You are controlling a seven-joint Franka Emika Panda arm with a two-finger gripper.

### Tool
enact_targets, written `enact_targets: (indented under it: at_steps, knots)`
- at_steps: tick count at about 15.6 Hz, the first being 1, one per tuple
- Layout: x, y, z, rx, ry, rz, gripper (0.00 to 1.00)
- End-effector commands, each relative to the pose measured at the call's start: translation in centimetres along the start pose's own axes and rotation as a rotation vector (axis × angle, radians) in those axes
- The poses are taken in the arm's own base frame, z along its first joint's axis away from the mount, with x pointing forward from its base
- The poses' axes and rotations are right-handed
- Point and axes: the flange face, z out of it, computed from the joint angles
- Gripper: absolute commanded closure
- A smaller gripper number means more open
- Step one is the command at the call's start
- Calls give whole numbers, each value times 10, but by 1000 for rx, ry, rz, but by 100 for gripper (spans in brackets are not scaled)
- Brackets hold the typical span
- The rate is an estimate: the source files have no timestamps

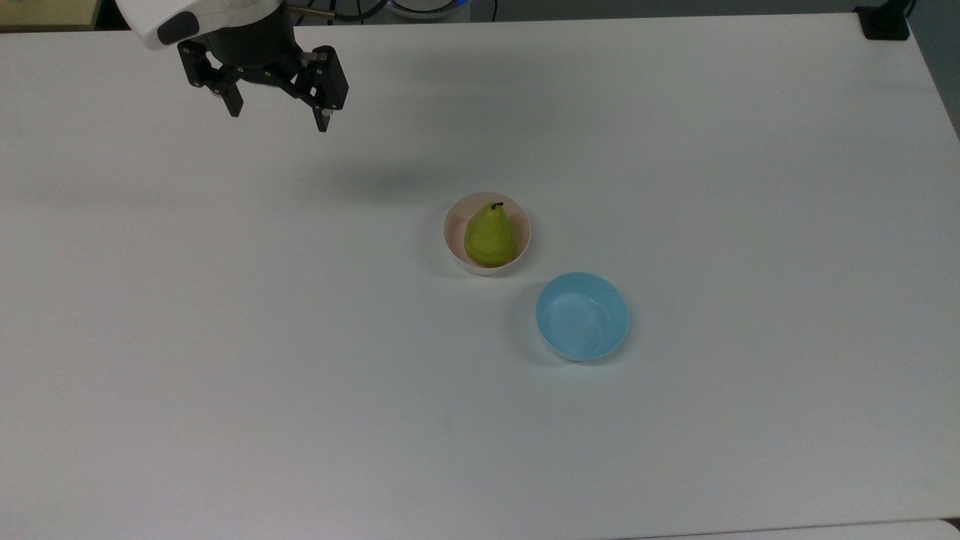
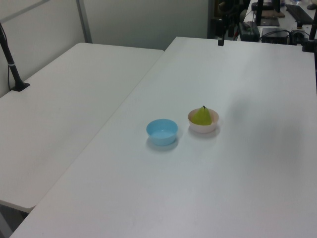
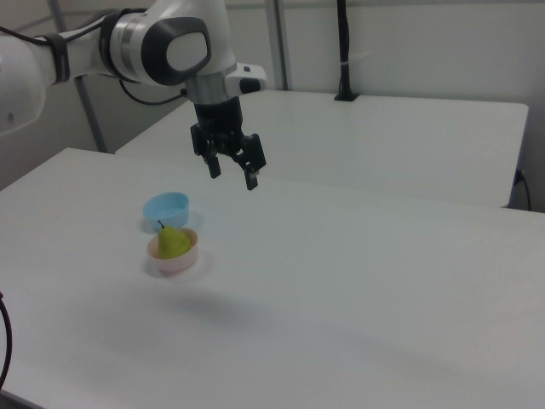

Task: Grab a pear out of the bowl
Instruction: 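Move the gripper over the green pear in the pink bowl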

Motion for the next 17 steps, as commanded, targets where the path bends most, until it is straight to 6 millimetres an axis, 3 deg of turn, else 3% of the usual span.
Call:
enact_targets:
  at_steps: [1, 11, 13, 17]
  knots:
    - [-4, 16, 0, 13, 1, -29, 0]
    - [-2, 5, 6, 39, -7, -41, 0]
    - [3, -11, 21, 40, -29, -68, 0]
    - [4, -87, 19, 46, 11, -182, 0]
